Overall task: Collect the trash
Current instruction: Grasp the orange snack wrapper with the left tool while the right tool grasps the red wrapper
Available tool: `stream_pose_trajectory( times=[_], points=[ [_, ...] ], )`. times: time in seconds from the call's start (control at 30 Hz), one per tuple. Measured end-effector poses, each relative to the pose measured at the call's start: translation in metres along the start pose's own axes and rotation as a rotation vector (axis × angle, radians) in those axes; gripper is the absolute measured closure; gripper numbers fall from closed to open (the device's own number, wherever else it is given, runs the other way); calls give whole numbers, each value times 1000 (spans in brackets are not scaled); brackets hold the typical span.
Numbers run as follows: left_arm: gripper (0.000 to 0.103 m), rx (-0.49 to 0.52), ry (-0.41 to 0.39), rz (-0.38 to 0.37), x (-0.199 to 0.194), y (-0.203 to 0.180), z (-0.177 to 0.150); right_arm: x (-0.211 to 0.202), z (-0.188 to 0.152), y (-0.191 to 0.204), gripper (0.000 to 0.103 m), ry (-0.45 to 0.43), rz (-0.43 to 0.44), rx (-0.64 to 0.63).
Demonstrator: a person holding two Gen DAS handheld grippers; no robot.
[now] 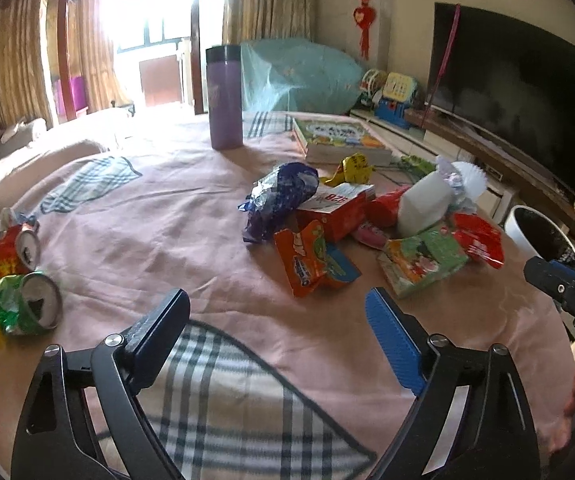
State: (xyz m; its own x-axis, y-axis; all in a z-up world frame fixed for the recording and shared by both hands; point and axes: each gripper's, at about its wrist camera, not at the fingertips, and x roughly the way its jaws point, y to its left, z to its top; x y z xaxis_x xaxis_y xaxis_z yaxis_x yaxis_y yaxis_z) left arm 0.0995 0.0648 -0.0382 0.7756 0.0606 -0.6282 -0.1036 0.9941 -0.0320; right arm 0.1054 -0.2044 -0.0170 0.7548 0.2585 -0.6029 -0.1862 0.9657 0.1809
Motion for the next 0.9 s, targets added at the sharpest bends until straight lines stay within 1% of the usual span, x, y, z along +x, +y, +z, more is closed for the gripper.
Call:
stream_pose_trajectory(
  times=[0.17,0.37,0.4,0.43,0.47,0.5,0.53,0.57,0.6,0.63,0.67,0.73,0.9],
  points=[
    [11,-23,59,1,31,0,14,24,12,-11,20,40,9,13],
    [11,-49,133,-12,65,-1,23,51,25,-21,25,79,16,13],
    [13,-50,140,-13,69,-2,23,55,26,-22,26,87,16,11],
    [21,-47,150,-17,73,-4,22,57,26,-23,29,93,18,10],
    [27,-43,157,-22,76,-4,21,62,27,-25,35,104,24,11],
    [41,-37,172,-33,79,-6,20,65,27,-26,40,113,34,13],
    [59,-30,189,-46,83,-8,19,68,26,-27,54,125,45,16],
    [69,-27,202,-62,86,-9,18,70,25,-28,73,135,59,19],
    [79,-27,210,-76,87,-10,17,71,25,-28,82,139,68,22],
    [80,-27,205,-82,86,-10,17,70,23,-28,89,138,79,25],
    [82,-22,189,-82,81,-11,17,67,22,-27,94,132,91,26],
    [85,-14,161,-87,72,-12,17,62,20,-26,101,122,105,25],
    [85,-1,109,-118,41,-18,15,47,17,-28,102,107,131,38]
  ],
)
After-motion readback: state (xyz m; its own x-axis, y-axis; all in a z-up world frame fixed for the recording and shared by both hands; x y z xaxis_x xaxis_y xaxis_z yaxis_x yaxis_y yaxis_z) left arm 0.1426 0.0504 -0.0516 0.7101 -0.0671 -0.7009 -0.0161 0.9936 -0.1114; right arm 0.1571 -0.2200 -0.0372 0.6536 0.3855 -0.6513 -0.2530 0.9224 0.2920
